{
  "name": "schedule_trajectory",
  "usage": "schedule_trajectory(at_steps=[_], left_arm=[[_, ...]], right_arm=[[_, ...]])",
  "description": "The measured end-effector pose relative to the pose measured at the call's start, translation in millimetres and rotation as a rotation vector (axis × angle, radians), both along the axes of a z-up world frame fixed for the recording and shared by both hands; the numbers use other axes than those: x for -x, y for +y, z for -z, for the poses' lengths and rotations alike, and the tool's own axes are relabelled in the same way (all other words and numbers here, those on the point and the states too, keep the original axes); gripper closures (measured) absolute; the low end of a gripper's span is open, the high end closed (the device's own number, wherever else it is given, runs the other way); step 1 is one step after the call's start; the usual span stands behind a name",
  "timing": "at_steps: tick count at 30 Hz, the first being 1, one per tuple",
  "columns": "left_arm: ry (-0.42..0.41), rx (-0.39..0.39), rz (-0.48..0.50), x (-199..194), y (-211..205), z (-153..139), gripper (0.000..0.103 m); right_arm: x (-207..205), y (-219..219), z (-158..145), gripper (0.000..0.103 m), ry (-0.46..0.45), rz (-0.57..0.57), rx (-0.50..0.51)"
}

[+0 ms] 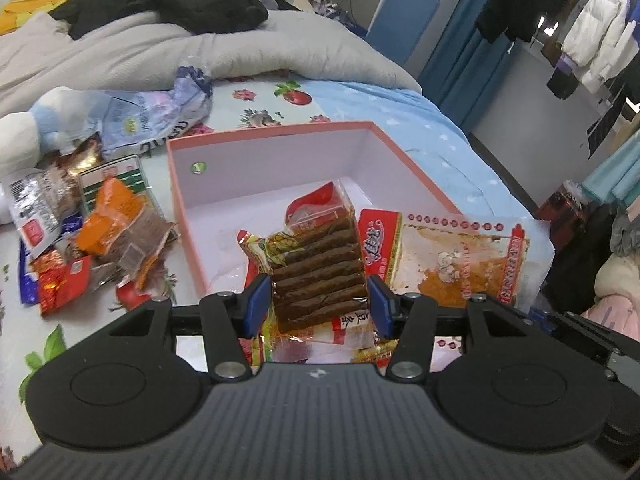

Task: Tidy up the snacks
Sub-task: 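Carry both packets into the deeper pink box and open both tools, then withdraw both tools from the deeper box toward the snack pile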

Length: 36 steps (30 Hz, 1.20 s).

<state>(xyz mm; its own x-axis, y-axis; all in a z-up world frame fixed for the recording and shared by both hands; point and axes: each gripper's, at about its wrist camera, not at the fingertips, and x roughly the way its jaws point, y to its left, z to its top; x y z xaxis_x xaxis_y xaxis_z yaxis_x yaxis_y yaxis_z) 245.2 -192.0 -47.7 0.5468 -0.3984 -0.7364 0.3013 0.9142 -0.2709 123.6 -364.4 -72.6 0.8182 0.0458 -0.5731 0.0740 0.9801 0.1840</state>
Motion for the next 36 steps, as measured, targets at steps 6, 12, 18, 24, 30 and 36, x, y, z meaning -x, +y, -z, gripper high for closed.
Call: schedule_trajectory(at_steps=[6, 12, 18, 24, 30, 36], left_arm=[[0.019, -0.025, 0.017, -28.0, -11.5, 16.1, 0.045], [0.037, -0.039, 0.016, -45.4, -13.9, 28.3, 0.044], [0.029, -0.03, 0.002, -41.4, -6.8, 21.8, 0.029], [-0.021, -0.015, -0.013, -18.5, 8.3, -1.6, 0.029], [-0.092, 0.012, -0.029, 21.5, 30.5, -31.0, 0.029], [-0.16, -0.01, -0.079, 75.6, 56.5, -60.9, 0.029]], right_arm=[[-24.1, -5.7, 14.7, 0.091, 0.024, -0.002, 0.001], [-38.7, -7.4, 26.5, 0.089, 0.054, -0.006, -0.007], [-36.4, -3.3, 27.1, 0.08, 0.068, 0.002, 0.019], [-18.2, 1.7, 16.0, 0.051, 0.042, 0.006, 0.013], [5.5, 10.0, -4.5, 0.051, -0.003, 0.0, -0.018], [40.5, 26.2, -24.3, 0.051, -0.048, -0.05, -0.047]])
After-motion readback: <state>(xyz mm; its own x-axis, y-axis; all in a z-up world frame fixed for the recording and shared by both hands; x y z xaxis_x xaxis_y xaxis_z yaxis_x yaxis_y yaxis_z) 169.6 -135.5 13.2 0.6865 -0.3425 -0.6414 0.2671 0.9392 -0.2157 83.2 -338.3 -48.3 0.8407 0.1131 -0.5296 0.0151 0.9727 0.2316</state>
